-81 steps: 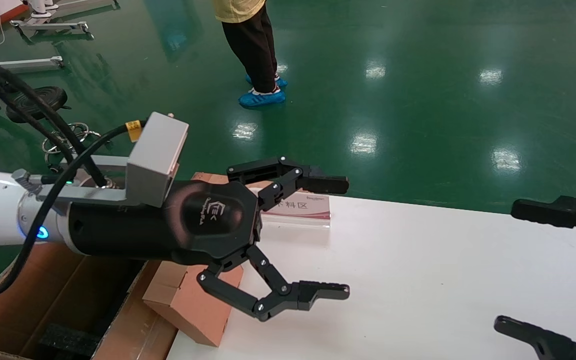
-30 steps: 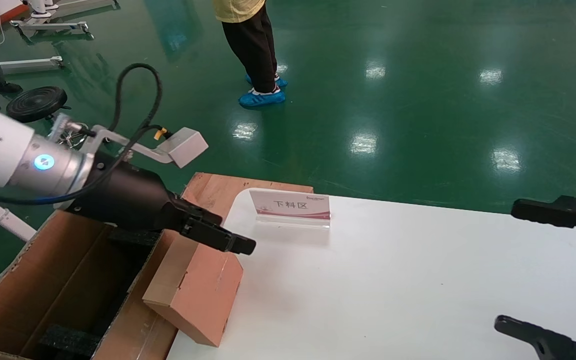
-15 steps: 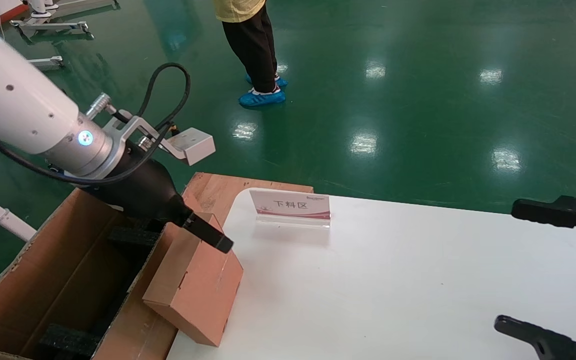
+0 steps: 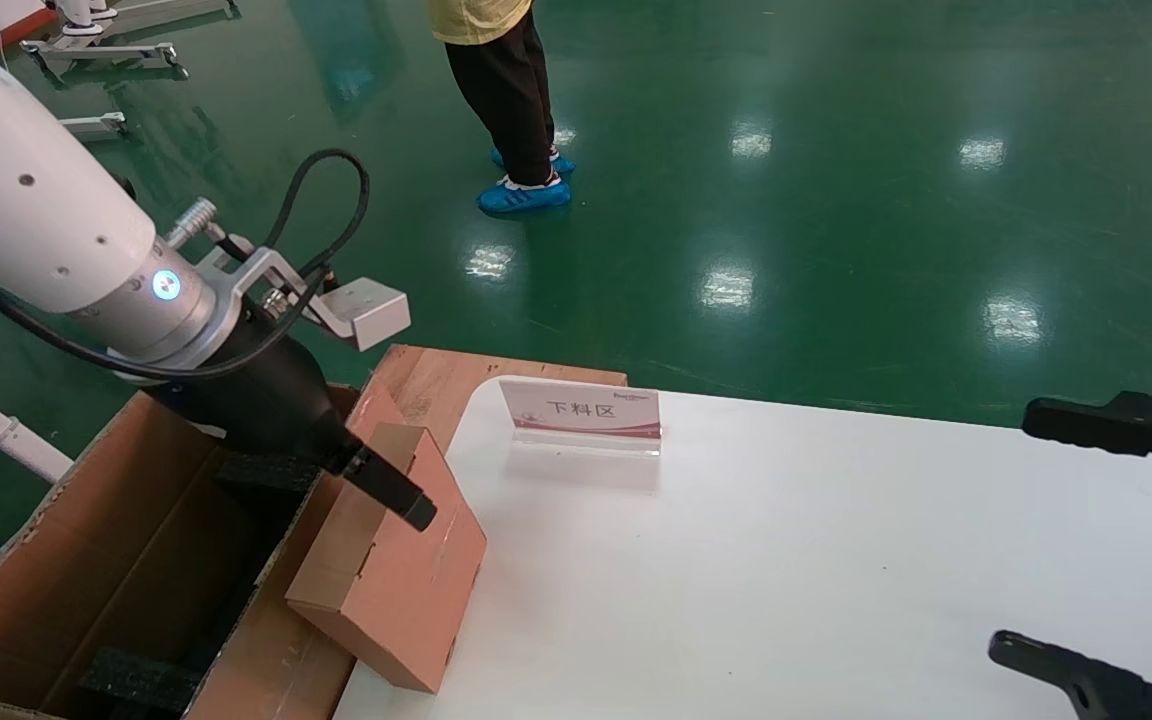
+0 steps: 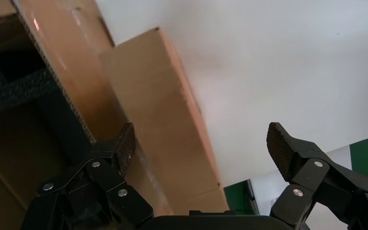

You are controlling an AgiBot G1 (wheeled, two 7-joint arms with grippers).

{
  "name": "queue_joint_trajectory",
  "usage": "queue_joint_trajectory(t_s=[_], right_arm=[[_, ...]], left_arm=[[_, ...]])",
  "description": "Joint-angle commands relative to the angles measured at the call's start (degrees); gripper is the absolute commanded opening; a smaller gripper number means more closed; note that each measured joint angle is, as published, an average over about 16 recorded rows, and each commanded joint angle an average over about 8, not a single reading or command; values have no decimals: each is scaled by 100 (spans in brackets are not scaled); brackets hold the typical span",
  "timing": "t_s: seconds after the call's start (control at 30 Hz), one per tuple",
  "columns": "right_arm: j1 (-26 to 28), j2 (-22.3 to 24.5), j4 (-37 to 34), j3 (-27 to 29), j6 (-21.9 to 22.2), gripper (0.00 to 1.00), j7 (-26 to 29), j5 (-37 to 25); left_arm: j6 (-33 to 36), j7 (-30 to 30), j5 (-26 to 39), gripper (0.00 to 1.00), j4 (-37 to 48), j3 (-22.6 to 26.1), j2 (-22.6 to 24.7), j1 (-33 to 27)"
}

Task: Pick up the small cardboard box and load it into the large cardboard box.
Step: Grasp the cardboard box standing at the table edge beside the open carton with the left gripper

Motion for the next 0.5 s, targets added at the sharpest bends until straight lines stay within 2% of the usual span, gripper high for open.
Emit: queue_joint_trajectory(t_s=[0.03, 0.5], right_arm=[[0, 0, 0, -1, 0, 100, 0, 1], [1, 3, 0, -6, 3, 100, -3, 4]], left_arm=[[-6, -35, 8, 100, 1, 132, 26, -50], [-249, -35, -12, 100, 3, 561, -42, -34]])
